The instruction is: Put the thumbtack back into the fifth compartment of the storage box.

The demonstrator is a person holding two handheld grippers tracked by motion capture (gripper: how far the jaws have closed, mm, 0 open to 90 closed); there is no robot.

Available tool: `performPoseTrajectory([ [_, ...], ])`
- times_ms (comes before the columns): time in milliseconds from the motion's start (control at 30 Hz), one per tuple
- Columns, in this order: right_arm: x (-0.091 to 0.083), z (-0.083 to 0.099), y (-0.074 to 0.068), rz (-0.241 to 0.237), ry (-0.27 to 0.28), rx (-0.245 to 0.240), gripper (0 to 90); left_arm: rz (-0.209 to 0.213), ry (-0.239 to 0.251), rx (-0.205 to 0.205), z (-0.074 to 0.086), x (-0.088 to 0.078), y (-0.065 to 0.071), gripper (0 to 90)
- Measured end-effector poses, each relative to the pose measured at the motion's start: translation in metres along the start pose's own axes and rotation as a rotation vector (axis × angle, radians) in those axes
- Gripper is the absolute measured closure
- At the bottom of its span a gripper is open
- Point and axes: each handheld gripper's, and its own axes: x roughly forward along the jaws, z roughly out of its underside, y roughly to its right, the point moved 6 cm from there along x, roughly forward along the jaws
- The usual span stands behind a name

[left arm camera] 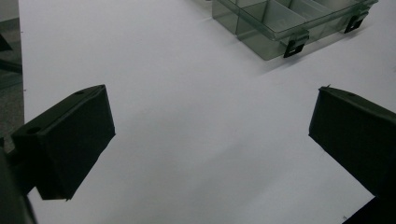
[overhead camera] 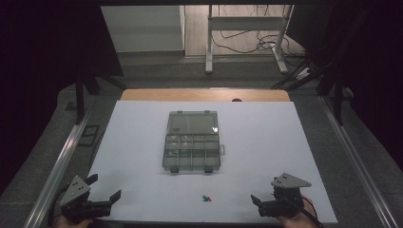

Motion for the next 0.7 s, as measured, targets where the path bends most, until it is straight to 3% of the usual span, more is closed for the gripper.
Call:
performPoseTrajectory([
  [333, 0.010, -0.011, -0.010, -0.045, -0.014, 0.000, 0.0, 0.001, -0.004, 0.000, 0.000, 0.000, 0.000, 0.6],
  [700, 0.022, -0.022, -0.024, -0.055, -0.046, -0.017, 0.0, 0.000, -0.009, 0.008, 0.000, 0.000, 0.000, 0.5],
])
